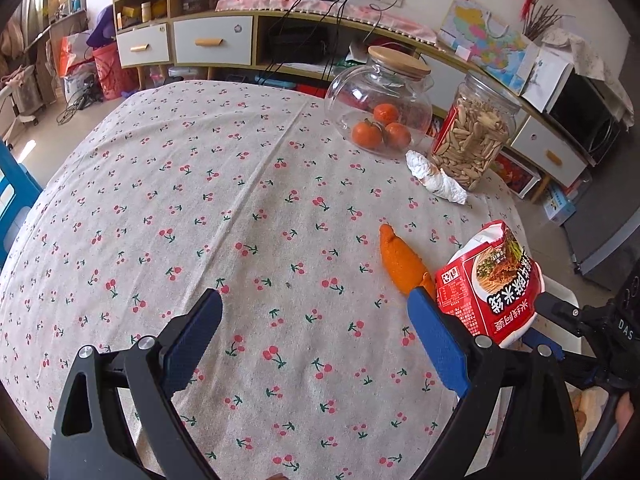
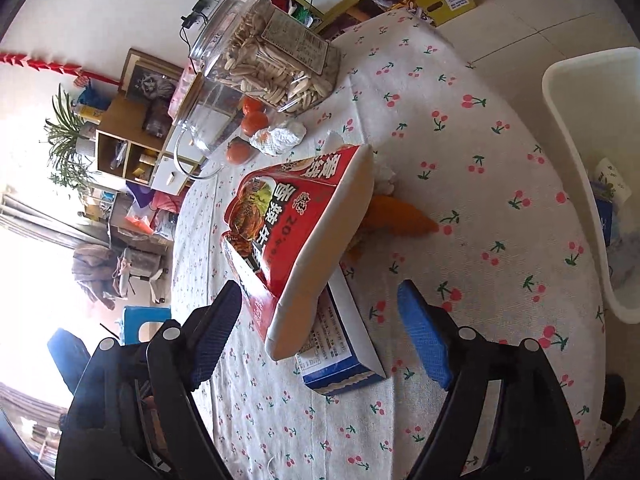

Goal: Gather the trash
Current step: 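Grasp the red snack bag with the right gripper and lift it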

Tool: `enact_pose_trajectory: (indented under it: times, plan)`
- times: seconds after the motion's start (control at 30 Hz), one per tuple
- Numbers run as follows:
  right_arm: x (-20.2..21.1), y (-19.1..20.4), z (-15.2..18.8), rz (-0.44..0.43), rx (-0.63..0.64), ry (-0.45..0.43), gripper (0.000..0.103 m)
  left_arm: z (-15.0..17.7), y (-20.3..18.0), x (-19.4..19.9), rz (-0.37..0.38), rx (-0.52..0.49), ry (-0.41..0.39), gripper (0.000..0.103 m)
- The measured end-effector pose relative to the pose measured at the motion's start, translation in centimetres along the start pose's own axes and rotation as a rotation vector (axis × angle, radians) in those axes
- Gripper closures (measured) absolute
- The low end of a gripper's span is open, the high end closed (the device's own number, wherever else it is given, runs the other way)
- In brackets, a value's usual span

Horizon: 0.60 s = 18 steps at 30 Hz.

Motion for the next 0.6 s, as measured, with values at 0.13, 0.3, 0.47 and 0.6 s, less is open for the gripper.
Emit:
enact_pose_trajectory:
  times: [0.13, 0.3, 0.47, 0.6]
  plan:
    - [-2.1, 1.1, -0.8, -0.052, -0.01, 0.011, 0.029, 0.0, 0.5, -0.4, 0.0, 0.022, 0.016, 0.012]
    - [-2.9, 2.8, -1.1, -0.046, 0.052, -0.006, 0.067, 0.1, -0.1, -0.7, 0.014, 0.018, 0.035, 0.012]
    - [-0.6, 5.3, -1.1, -0.006, 0.156, -0.066, 0.078, 0.0, -1.2, -0.9, 0.028, 0.003, 0.037, 0.012]
    - [2.5, 6.4, -1.6, -0.009, 0.206, -0.138, 0.079, 0.3, -2.7, -1.2, 0.038, -0.012, 0.045, 0.012]
Point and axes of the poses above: each gripper's, at about its wrist camera, not at the fingertips, and x roughly against the way its jaws point, y to its left, z to its underside, the point moved 5 cm from there along -x, roughly the way its jaws point, and after that the axes turned 2 degrees about -x, right-handed, at the moved point
